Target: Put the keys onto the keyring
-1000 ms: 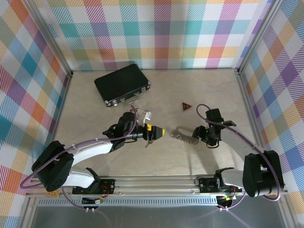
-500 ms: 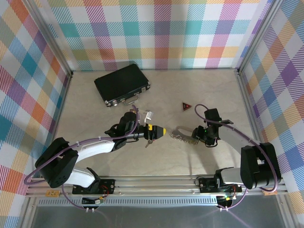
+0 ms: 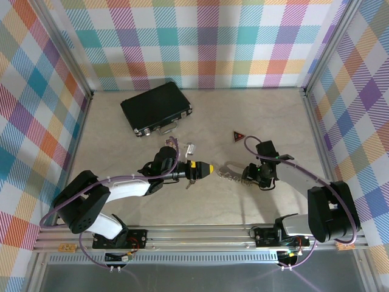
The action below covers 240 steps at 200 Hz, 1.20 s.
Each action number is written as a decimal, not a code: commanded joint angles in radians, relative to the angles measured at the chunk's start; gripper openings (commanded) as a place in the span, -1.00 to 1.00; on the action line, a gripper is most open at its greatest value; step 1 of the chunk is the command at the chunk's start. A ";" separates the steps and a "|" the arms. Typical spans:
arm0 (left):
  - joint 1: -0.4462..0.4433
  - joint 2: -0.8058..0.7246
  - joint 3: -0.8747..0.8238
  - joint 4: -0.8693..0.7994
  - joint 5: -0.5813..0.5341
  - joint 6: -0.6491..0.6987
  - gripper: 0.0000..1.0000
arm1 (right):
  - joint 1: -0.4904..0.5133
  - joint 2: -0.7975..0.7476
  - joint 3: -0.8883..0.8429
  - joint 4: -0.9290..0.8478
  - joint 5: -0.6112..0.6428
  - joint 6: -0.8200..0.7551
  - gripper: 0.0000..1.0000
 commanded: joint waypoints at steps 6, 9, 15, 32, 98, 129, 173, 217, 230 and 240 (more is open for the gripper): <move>0.011 -0.013 -0.009 0.041 0.016 0.001 0.56 | 0.057 0.030 0.020 0.006 0.018 0.047 -0.10; 0.010 -0.012 -0.009 0.039 0.016 0.000 0.56 | 0.063 0.034 0.022 0.005 0.020 0.050 -0.11; 0.010 -0.014 -0.009 0.037 0.014 0.001 0.56 | 0.079 0.038 0.027 0.005 0.024 0.056 -0.11; 0.010 -0.011 -0.009 0.039 0.014 0.003 0.56 | 0.118 0.049 0.039 0.009 0.032 0.079 -0.12; 0.018 -0.012 -0.002 0.036 0.017 0.009 0.56 | 0.215 0.025 0.078 -0.055 0.078 0.118 -0.13; 0.020 -0.036 -0.007 0.002 0.009 0.033 0.56 | 0.215 -0.019 0.108 -0.147 0.156 0.083 -0.13; 0.021 -0.087 -0.007 -0.074 -0.010 0.078 0.56 | 0.214 0.006 0.183 -0.263 0.270 -0.003 -0.14; 0.020 -0.117 -0.005 -0.115 -0.005 0.110 0.56 | 0.221 0.060 0.224 -0.285 0.248 -0.066 -0.25; 0.021 -0.120 -0.004 -0.120 0.002 0.117 0.56 | 0.231 0.077 0.236 -0.291 0.236 -0.079 -0.25; 0.020 -0.123 -0.004 -0.122 0.006 0.120 0.56 | 0.241 0.091 0.244 -0.294 0.230 -0.087 -0.27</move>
